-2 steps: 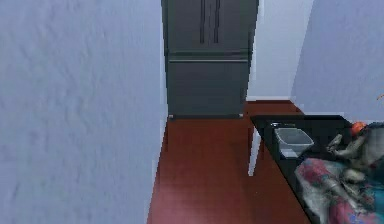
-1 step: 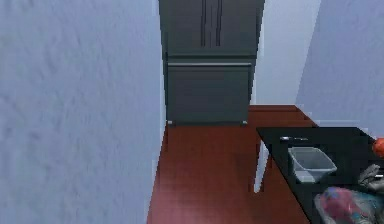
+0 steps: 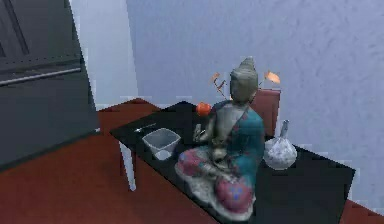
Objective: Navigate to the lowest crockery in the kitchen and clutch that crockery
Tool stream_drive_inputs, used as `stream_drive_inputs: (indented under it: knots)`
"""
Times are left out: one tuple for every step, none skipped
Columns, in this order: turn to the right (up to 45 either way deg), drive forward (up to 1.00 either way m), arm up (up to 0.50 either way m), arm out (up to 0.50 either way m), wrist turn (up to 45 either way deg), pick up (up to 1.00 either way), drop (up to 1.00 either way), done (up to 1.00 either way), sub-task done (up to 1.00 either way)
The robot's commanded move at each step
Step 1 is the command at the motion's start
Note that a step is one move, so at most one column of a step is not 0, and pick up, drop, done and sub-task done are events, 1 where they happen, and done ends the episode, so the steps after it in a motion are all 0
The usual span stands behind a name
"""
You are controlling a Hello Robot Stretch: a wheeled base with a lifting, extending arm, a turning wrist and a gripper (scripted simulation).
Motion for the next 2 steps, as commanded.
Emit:
stream_drive_inputs:
  knots:
    - [42.0,0.0,0.0,0.0,0.0,0.0,0.0,0.0,0.0]
    - [0.0,0.1,0.0,0.0,0.0,0.0,0.0,0.0,0.0]
